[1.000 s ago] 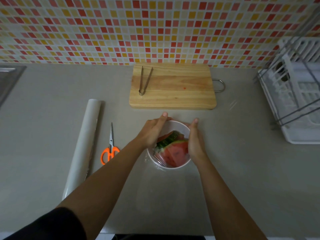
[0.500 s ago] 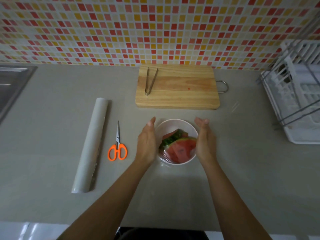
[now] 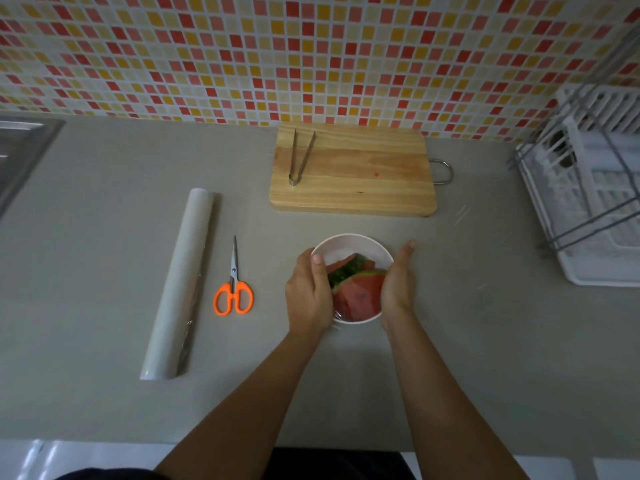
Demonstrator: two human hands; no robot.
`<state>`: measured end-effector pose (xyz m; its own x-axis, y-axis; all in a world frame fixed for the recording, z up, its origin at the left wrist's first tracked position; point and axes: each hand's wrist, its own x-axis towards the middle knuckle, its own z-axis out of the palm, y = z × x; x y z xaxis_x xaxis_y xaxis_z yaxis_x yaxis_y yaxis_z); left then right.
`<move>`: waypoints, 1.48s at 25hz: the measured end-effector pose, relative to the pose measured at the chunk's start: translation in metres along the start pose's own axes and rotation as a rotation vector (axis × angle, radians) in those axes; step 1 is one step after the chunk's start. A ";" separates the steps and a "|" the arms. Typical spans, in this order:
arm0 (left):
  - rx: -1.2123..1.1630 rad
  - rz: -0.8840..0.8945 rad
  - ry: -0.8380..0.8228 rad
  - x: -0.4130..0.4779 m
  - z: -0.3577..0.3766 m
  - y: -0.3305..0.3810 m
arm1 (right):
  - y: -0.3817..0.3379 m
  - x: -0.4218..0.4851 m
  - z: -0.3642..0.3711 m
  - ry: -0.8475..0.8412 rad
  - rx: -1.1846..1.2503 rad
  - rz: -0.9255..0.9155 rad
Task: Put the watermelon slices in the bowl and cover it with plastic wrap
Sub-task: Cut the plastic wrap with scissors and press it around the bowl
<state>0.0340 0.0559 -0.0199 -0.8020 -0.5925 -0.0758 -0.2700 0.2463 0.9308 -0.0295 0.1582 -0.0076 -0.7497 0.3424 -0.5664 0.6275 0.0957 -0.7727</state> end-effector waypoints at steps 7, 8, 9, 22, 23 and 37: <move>0.009 -0.041 0.000 0.006 -0.007 -0.002 | -0.002 -0.003 0.007 0.100 -0.121 -0.034; 0.014 -0.039 -0.011 0.007 -0.008 -0.001 | -0.002 -0.003 0.008 0.111 -0.139 -0.026; 0.017 -0.039 -0.023 0.008 -0.008 -0.001 | -0.003 -0.003 0.007 0.112 -0.161 -0.019; 0.088 -0.053 -0.108 0.018 -0.012 -0.002 | -0.019 -0.014 -0.002 -0.099 -0.508 -0.048; 0.103 -0.040 -0.116 0.018 -0.013 -0.003 | -0.019 -0.015 -0.006 -0.139 -0.525 -0.028; -0.305 -0.674 -0.148 -0.025 -0.030 -0.013 | -0.018 -0.003 -0.035 -0.298 -0.564 -0.437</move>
<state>0.0735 0.0448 -0.0196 -0.5844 -0.4250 -0.6913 -0.5855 -0.3690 0.7218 -0.0314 0.1884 0.0179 -0.9289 -0.0943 -0.3582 0.2137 0.6533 -0.7263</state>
